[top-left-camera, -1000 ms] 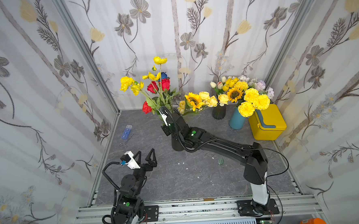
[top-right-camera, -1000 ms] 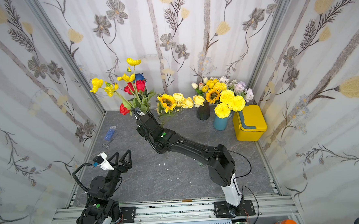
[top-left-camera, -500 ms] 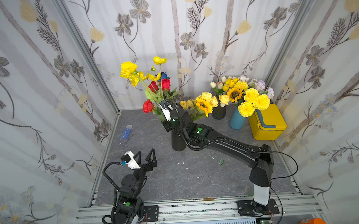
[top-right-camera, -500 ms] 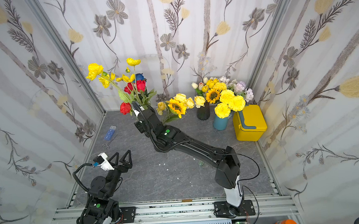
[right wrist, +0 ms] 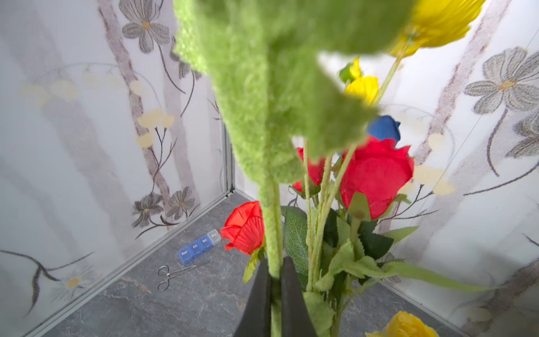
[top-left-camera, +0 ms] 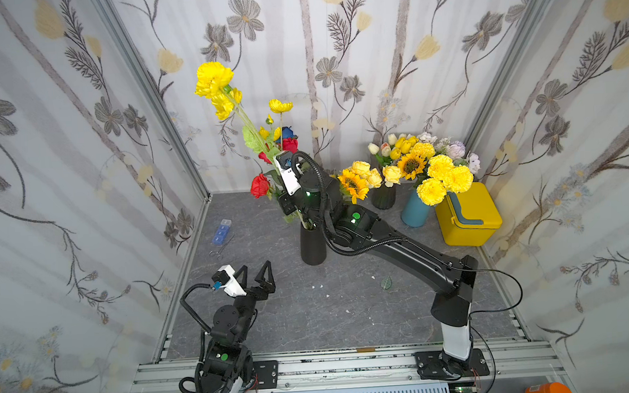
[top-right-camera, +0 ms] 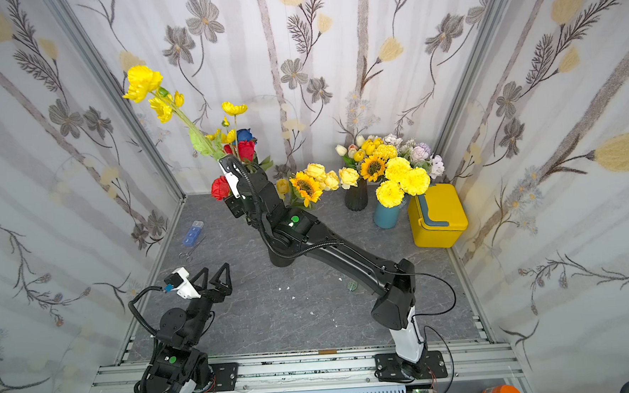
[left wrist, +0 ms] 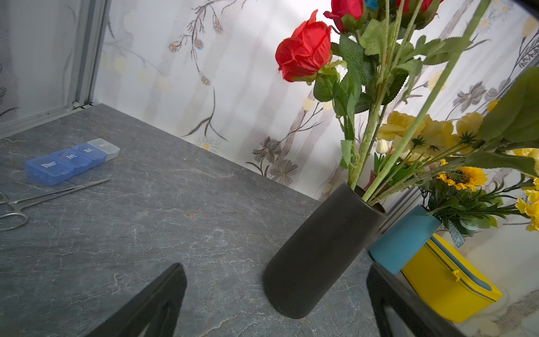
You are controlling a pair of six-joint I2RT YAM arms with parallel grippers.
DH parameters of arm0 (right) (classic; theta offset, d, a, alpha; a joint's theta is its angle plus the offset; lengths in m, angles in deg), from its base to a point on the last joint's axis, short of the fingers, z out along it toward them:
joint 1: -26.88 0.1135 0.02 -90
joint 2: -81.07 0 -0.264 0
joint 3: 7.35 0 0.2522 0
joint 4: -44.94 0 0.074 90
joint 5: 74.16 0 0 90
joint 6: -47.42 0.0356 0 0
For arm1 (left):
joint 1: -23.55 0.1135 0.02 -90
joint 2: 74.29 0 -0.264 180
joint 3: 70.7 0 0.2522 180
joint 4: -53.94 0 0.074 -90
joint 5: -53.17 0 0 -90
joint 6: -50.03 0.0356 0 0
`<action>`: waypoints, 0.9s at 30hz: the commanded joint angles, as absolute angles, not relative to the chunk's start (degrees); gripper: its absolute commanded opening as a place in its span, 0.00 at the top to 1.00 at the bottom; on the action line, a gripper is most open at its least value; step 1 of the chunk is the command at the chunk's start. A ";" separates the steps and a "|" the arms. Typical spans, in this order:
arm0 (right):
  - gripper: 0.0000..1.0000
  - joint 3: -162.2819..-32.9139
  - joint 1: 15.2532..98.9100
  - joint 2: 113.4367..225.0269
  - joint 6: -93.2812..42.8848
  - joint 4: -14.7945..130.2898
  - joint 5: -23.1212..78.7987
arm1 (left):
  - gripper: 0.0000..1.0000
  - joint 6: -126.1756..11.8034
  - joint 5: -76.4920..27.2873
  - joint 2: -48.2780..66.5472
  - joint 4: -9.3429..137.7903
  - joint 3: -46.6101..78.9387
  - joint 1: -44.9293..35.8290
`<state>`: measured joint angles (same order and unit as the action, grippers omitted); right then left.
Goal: Pick out yellow flowers from the vase
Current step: Pick up the flower from the vase.
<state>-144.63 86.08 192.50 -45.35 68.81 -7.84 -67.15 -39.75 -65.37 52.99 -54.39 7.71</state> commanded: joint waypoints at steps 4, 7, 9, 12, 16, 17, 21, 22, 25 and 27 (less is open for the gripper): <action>1.00 -147.09 86.12 189.71 -43.06 69.13 -6.27 | 0.00 -66.32 -39.25 -61.21 49.99 -51.81 7.71; 1.00 -148.97 86.12 188.27 -42.28 69.85 -4.64 | 0.00 -67.13 -37.46 -57.24 49.78 -47.99 7.66; 1.00 -149.86 86.14 187.65 -42.09 70.33 -3.79 | 0.00 -68.09 -36.43 -54.70 49.93 -45.02 7.63; 1.00 -149.85 85.99 186.60 -41.80 70.56 -3.67 | 0.00 -68.71 -35.12 -51.30 52.12 -39.52 7.21; 1.00 -149.87 85.86 184.76 -40.15 72.07 -1.36 | 0.00 -66.84 -33.95 -48.38 59.65 -29.56 6.54; 1.00 -149.87 85.85 184.32 -39.58 72.75 -0.61 | 0.00 -66.24 -33.91 -47.39 62.61 -26.00 6.53; 1.00 -149.86 85.78 182.87 -37.37 75.85 2.12 | 0.00 -61.80 -30.29 -42.45 73.18 -10.97 6.58; 1.00 -149.87 85.67 182.73 -36.84 76.74 2.85 | 0.00 -60.27 -27.43 -40.67 75.17 -7.48 6.58; 1.00 -149.78 85.51 182.19 -34.64 79.24 5.16 | 0.02 -57.61 -19.14 -36.48 78.22 -0.73 6.37; 1.00 -149.65 85.50 181.91 -33.33 80.53 7.75 | 0.03 -55.63 -14.25 -34.87 78.30 0.87 5.86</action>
<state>-149.57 85.55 182.76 -36.47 78.10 3.44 -60.44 -24.23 -36.69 72.94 -1.30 6.25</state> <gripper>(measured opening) 0.050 0.972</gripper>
